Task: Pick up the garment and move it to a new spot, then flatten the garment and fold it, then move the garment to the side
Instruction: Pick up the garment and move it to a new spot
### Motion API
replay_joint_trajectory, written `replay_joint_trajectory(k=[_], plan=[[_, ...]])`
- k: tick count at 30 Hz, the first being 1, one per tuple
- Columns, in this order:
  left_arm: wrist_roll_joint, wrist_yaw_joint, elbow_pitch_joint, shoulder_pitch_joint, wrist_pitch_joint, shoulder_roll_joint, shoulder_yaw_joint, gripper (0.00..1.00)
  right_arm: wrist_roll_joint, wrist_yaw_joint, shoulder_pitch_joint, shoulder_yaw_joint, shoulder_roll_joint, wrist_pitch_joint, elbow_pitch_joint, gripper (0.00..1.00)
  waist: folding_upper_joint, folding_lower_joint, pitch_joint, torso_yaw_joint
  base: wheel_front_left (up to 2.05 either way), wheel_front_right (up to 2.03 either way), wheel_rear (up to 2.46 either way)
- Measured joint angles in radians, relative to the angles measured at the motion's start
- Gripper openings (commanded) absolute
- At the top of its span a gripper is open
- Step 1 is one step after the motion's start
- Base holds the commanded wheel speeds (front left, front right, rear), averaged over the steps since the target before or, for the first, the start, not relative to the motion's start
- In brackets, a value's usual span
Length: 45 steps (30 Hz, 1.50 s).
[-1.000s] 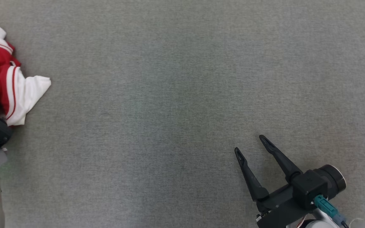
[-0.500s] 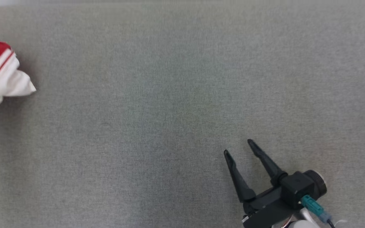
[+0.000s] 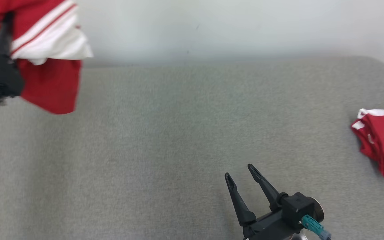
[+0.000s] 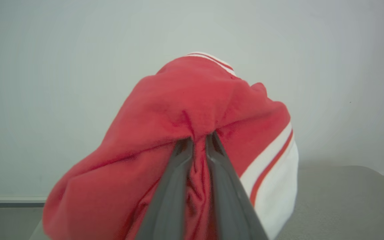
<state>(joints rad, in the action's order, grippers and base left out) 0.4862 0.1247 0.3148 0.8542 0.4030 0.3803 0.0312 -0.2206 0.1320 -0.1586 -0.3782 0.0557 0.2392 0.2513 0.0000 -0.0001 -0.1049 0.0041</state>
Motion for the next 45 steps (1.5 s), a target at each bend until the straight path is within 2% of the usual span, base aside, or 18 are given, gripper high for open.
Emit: replay_joint_trajectory(k=[7, 14, 21, 27, 28, 29, 30, 36, 40, 45], plan=[[0.056, 0.004, -0.146, -0.019, 0.037, -0.09, -0.135, 0.0, -0.006, 0.0, 0.02, 0.02, -0.003, 0.014, 0.017, 1.0, 0.0, -0.0001, 0.077, -0.067, 0.0, 0.0, 0.0], [0.067, 0.006, -0.184, -0.106, 0.007, -0.156, -0.252, 0.0, 0.002, 0.0, 0.027, 0.041, -0.004, 0.018, 0.009, 1.0, -0.0001, 0.0, 0.091, -0.172, 0.0, 0.0, 0.0], [0.116, 0.006, -0.11, -0.164, -0.075, -0.227, -0.316, 0.0, 0.021, 0.0, 0.027, 0.072, -0.004, 0.018, -0.001, 1.0, 0.0, 0.0001, 0.056, -0.293, 0.0, 0.0, 0.0], [0.083, 0.006, 0.059, -0.223, -0.165, -0.237, -0.37, 0.0, 0.02, 0.0, 0.026, 0.076, -0.004, 0.018, -0.01, 1.0, 0.0001, 0.0002, 0.001, -0.36, 0.0, 0.0, 0.0], [0.052, 0.006, 0.088, -0.232, -0.188, -0.228, -0.39, 0.4, 0.02, 0.0, 0.027, 0.076, -0.004, 0.018, -0.012, 1.0, 0.0001, 0.0003, -0.009, -0.368, 0.0, 0.0, 0.0], [0.027, 0.006, 0.122, -0.241, -0.217, -0.222, -0.402, 0.55, 0.02, 0.0, 0.027, 0.076, -0.004, 0.019, -0.013, 1.0, 0.0001, 0.0003, -0.017, -0.374, 0.0, 0.0, 0.0], [0.013, 0.003, 0.151, -0.252, -0.238, -0.222, -0.409, 1.0, 0.019, 0.0, 0.027, 0.076, -0.004, 0.02, -0.013, 1.0, 0.0001, 0.0003, -0.025, -0.38, 0.0, 0.0, 0.0], [-0.002, -0.002, 0.24, -0.317, -0.41, -0.251, -0.421, 1.0, 0.023, 0.0, 0.035, 0.1, -0.005, 0.021, -0.009, 1.0, 0.0001, 0.0003, -0.046, -0.372, 0.0, 0.0, 0.0], [0.003, -0.028, 0.229, -0.372, -0.556, -0.258, -0.386, 1.0, 0.036, 0.0, 0.039, 0.136, -0.005, 0.021, -0.009, 1.0, 0.0002, 0.0003, -0.04, -0.34, 0.0, 0.0, 0.0], [0.011, -0.057, 0.184, -0.472, -0.63, -0.244, -0.344, 1.0, 0.058, 0.0, 0.057, 0.165, -0.001, 0.015, -0.008, 1.0, 0.0002, 0.0002, -0.006, -0.288, 0.0, 0.0, 0.0]])
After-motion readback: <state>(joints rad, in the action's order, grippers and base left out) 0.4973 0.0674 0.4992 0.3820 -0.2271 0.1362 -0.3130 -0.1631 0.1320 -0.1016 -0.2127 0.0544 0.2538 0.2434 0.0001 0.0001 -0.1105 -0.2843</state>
